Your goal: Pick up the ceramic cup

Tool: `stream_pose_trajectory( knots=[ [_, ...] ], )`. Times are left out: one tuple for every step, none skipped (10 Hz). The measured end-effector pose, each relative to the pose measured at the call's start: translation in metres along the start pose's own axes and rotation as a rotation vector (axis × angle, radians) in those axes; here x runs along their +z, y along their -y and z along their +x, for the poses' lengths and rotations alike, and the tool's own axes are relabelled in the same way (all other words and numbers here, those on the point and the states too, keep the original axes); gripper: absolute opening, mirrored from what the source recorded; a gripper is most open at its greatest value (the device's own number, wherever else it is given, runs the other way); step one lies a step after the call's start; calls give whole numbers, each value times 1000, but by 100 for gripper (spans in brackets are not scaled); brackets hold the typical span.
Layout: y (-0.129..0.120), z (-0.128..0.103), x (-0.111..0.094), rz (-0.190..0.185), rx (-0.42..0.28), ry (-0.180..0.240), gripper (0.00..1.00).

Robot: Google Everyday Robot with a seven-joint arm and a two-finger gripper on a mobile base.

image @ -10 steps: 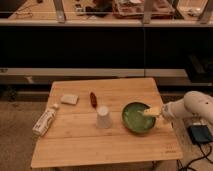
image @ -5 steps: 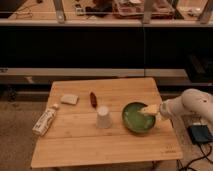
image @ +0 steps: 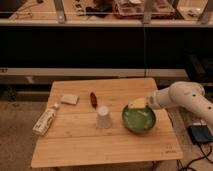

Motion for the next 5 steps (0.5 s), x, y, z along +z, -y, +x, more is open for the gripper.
stream_pose_trajectory(
  knots=[
    [2, 0, -2, 2, -9, -7, 80],
    [5, 1, 0, 5, -13, -5, 80],
    [5, 1, 1, 6, -14, -4, 80],
    [4, 1, 0, 4, -14, -5, 80],
    [3, 2, -1, -1, -20, -6, 80]
  ],
)
